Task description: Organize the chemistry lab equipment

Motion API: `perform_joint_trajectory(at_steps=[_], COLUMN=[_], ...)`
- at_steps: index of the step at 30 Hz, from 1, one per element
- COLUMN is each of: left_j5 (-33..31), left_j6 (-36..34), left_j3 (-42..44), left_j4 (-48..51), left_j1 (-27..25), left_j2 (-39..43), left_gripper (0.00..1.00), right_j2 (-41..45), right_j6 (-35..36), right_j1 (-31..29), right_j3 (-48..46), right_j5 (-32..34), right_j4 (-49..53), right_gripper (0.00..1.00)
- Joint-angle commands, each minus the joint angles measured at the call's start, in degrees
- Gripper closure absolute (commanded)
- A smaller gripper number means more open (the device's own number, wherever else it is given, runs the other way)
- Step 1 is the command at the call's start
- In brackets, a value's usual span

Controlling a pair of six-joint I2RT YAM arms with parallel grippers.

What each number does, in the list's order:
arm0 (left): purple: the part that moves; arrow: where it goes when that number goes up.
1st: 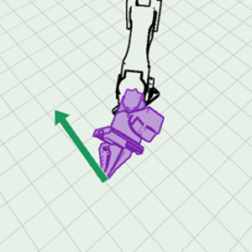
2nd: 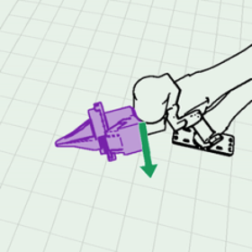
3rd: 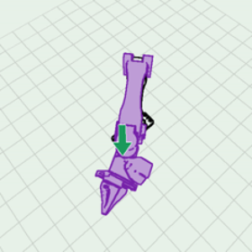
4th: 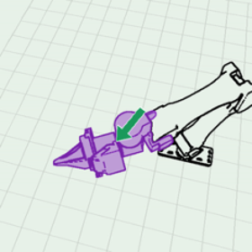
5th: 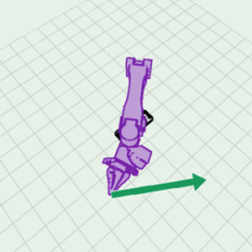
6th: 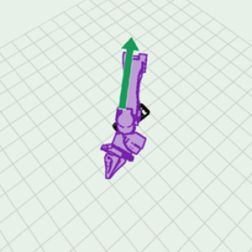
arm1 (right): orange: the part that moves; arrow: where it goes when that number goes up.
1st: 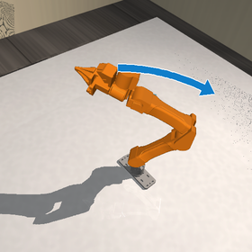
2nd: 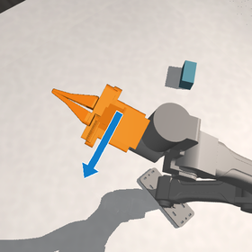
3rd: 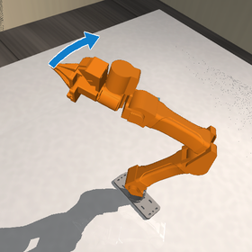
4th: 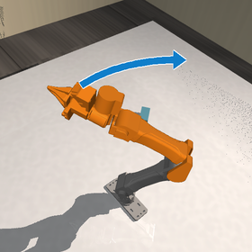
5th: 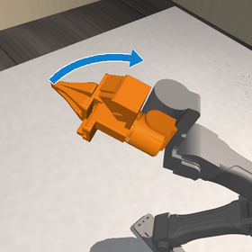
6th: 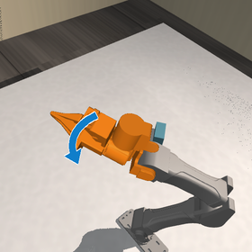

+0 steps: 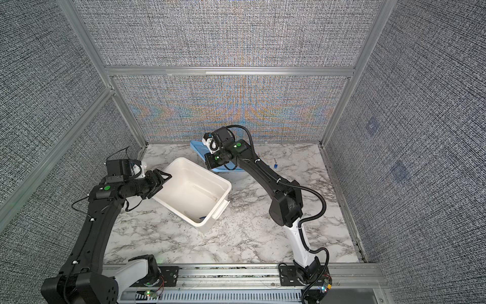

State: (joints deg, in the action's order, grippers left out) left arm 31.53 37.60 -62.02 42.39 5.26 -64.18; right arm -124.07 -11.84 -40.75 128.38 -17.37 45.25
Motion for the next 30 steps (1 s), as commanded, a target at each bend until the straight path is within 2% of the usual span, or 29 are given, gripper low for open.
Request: perform_joint_trajectory(at_steps=[1,5,16,30], left_j5=[0.2,-0.6,-1.8,-1.8], left_j6=[0.6,0.6,4.7,9.9], left_j3=[0.1,-0.2,2.4,4.8], left_j4=[-1.4,-1.2,-5.9,-15.2], left_j1=[-0.3,-1.4,-1.6,-4.8], left_j2=[-0.1,-0.2,-1.3,-6.8], left_gripper=[0.28,0.24,0.24,0.24], right_j2=[1.7,2.8,2.4,2.6], right_j6=[0.9,2.1,5.8,5.6], right_j1=[-1.3,-3.0,-8.4,-10.9], right_j3=[-0.7,-0.6,-2.7,-7.3], right_j5=[-1.7,-1.8,0.2,0.1], right_j4=[1.2,2.8,5.0,4.4], right_gripper=[1.0,1.0,1.0,1.0])
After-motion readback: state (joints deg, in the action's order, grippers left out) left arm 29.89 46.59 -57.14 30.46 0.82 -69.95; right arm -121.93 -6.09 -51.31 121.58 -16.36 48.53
